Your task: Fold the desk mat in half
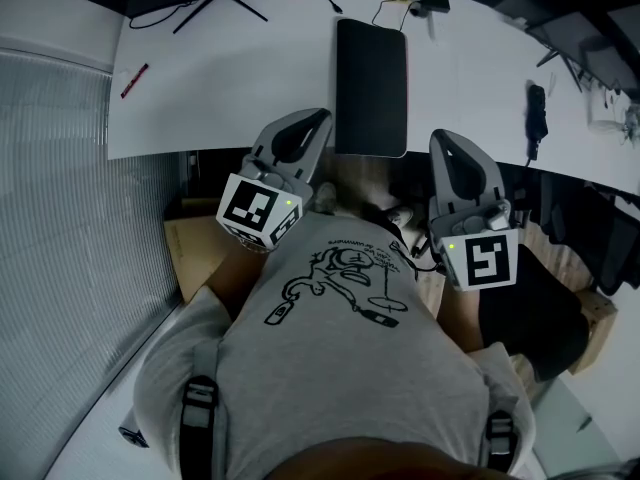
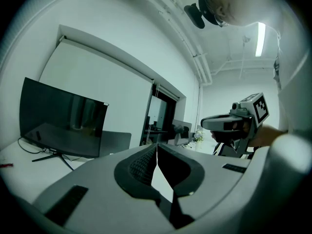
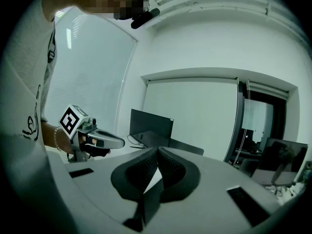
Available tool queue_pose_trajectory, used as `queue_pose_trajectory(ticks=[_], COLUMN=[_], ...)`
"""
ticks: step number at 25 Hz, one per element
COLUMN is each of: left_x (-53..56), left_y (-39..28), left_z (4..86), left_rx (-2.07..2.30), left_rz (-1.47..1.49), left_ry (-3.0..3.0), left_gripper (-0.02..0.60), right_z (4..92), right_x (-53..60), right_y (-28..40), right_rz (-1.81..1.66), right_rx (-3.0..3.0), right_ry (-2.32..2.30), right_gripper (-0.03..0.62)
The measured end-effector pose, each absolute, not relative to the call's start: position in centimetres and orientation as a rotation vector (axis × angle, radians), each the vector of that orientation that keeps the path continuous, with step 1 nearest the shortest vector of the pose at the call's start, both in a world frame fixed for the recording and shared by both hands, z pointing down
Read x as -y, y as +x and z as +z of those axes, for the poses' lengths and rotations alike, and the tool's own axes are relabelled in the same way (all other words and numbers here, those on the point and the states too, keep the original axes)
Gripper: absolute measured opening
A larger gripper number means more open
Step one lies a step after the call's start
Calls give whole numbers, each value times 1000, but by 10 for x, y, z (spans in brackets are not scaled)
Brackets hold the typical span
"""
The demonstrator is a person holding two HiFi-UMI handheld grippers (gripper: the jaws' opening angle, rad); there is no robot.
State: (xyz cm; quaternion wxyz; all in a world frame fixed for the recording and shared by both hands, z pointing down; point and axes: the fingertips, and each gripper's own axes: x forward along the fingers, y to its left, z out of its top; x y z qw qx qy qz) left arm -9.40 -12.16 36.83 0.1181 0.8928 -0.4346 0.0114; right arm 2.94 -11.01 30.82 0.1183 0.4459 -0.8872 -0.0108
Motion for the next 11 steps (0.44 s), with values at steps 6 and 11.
queue_pose_trajectory(ticks=[6,11], left_x=[121,118], left_y=[-97,-98], left_z=[366,363], left_rx=[1288,1293], left_rz=[37,32], left_ry=[2602,2601], left_gripper=[25,25], right_z=[310,307], right_x=[108,106], right_y=[29,31], right_rz=[-30,-39], right_rx=[2596,2595], right_ry=[1301,1308], right_gripper=[6,6])
